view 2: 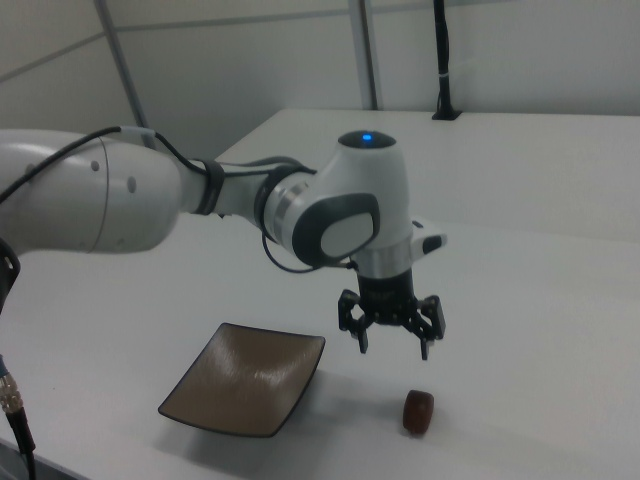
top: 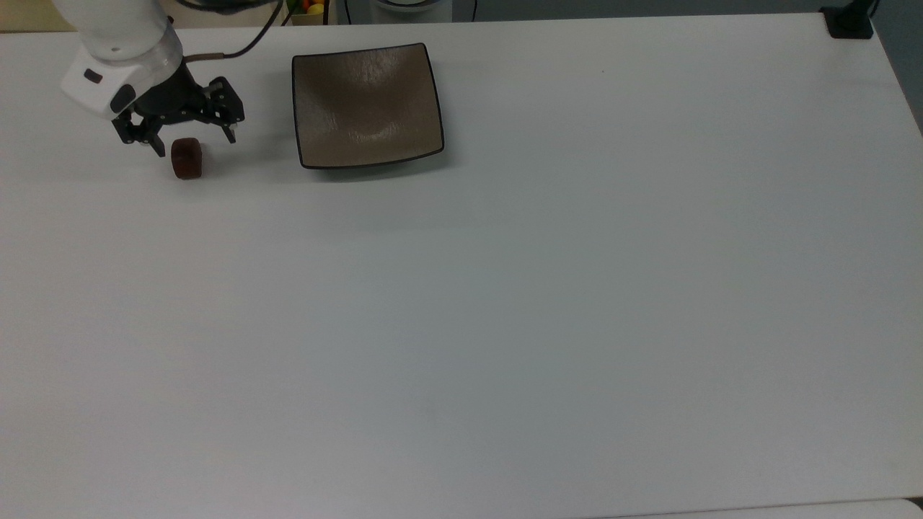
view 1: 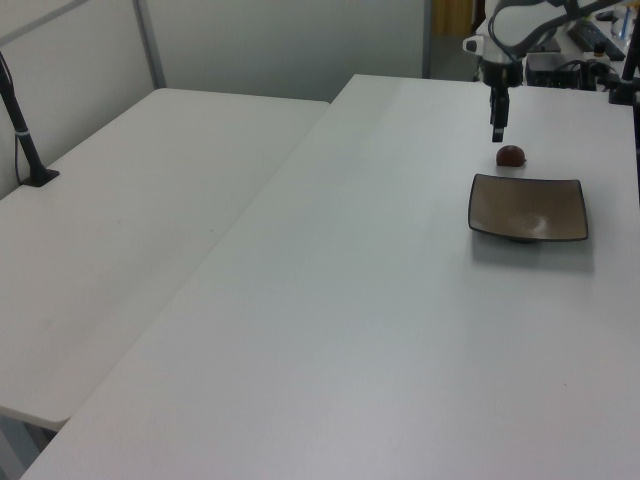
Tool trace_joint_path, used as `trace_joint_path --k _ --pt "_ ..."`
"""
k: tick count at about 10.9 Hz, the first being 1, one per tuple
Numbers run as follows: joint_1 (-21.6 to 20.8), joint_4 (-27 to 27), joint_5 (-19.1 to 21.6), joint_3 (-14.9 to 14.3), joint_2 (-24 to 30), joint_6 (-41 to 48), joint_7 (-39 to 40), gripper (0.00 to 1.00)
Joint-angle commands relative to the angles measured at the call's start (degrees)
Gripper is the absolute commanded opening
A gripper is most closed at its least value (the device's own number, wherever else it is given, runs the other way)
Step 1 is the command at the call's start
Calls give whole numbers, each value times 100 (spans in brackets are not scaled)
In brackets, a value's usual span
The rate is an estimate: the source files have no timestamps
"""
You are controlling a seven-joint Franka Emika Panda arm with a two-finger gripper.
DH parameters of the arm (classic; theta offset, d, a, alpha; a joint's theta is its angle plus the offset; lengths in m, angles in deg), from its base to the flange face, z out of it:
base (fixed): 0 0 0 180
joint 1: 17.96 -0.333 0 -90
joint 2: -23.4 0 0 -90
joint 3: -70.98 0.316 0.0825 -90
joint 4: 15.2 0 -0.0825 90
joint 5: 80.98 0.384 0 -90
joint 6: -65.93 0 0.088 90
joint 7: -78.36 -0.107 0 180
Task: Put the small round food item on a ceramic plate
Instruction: 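Lower the open gripper over the small reddish-brown food item, then close the gripper on the food item and lift it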
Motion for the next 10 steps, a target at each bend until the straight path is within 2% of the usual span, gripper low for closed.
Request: trace_joint_path --k 1,4,9,10 --pt "10 562 -131 -54 -102 -916 -172 100" --pt "10 694 -526 -133 -270 -1182 -189 100" --pt "36 852 -527 -221 -384 -1473 -207 100" --pt "54 879 -527 -221 -376 -1455 -199 97"
